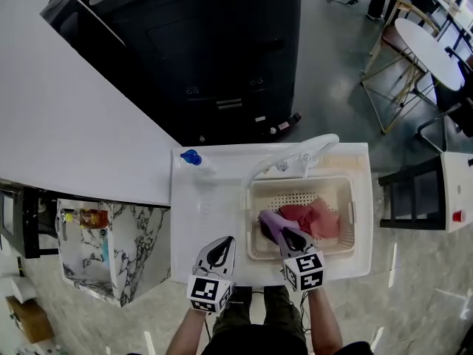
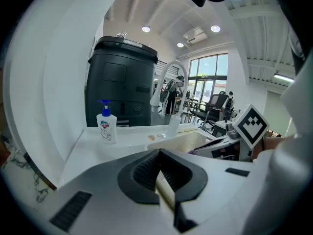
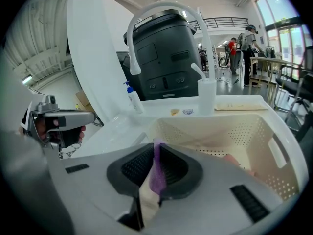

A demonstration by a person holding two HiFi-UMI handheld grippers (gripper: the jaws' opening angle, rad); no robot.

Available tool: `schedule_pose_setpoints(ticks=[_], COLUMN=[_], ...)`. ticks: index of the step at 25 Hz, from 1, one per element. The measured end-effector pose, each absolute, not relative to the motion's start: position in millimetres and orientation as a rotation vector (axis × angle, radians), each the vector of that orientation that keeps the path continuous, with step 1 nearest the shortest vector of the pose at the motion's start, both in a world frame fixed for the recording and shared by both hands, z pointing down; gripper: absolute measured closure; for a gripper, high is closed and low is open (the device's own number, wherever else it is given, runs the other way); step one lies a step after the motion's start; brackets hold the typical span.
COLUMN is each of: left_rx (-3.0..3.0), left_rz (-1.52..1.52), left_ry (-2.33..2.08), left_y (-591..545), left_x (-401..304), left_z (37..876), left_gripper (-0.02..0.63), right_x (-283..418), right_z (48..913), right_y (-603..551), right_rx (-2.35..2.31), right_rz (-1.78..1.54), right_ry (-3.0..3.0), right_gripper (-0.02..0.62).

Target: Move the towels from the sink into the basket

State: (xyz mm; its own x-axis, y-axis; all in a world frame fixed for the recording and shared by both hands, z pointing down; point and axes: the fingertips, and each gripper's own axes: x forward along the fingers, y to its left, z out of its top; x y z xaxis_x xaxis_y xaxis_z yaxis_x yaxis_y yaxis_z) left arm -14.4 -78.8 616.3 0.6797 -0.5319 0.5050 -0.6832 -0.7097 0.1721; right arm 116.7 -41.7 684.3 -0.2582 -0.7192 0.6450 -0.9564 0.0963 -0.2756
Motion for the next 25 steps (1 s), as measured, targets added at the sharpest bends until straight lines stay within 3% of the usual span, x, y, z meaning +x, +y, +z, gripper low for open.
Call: schedule_pose_setpoints(ticks=[5, 10, 25], left_rx=[2.55, 2.556, 2.592], left_rz=[0.608, 0.604, 0.562], left_ry=[-0.947, -0.945, -0.952], left_y=[-78, -75, -70], left_x=[-13, -12, -17], left_z=[615, 613, 594], left_gripper=[0.603, 0.603, 0.603], right_x=[120, 122, 123], right_z=[678, 670, 644], right_y=[-42, -43, -39], right_rx=[1.682, 1.719, 1.789], right_rz=[0.919, 0.893, 0.816], right_ry=[-2.021, -2.048, -2.045], right_gripper=[0.536, 0.414, 0.405])
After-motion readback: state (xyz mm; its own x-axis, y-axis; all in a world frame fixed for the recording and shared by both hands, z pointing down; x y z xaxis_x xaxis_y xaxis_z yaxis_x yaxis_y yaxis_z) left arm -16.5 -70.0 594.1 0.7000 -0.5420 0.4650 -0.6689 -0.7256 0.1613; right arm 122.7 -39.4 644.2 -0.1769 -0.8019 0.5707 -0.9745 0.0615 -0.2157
